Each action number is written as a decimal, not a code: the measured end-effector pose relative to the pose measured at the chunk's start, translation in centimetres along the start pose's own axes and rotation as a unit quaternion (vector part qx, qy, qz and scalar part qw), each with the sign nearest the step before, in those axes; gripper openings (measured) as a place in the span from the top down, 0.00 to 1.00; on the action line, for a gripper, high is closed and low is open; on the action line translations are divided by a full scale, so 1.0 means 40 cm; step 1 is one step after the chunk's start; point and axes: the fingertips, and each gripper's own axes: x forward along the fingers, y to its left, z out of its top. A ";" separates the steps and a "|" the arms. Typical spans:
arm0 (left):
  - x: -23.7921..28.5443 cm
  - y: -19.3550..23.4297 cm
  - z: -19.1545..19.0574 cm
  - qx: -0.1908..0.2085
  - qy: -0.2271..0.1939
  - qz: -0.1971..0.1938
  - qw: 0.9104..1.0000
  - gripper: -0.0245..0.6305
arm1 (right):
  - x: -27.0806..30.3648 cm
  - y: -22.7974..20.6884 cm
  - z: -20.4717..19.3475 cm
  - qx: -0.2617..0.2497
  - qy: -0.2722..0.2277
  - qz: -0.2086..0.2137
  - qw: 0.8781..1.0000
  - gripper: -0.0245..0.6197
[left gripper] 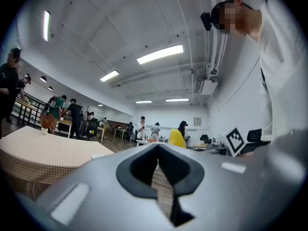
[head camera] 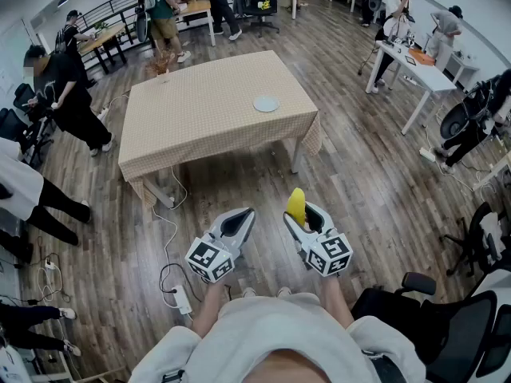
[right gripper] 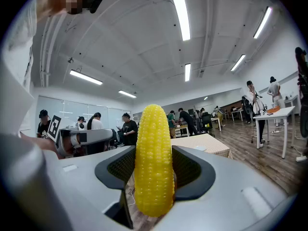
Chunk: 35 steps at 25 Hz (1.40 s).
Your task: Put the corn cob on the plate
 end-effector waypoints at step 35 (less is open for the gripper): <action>0.159 -0.075 -0.055 0.001 0.001 0.037 0.999 0.95 | -0.085 -0.178 -0.015 0.011 0.000 0.036 0.999 0.60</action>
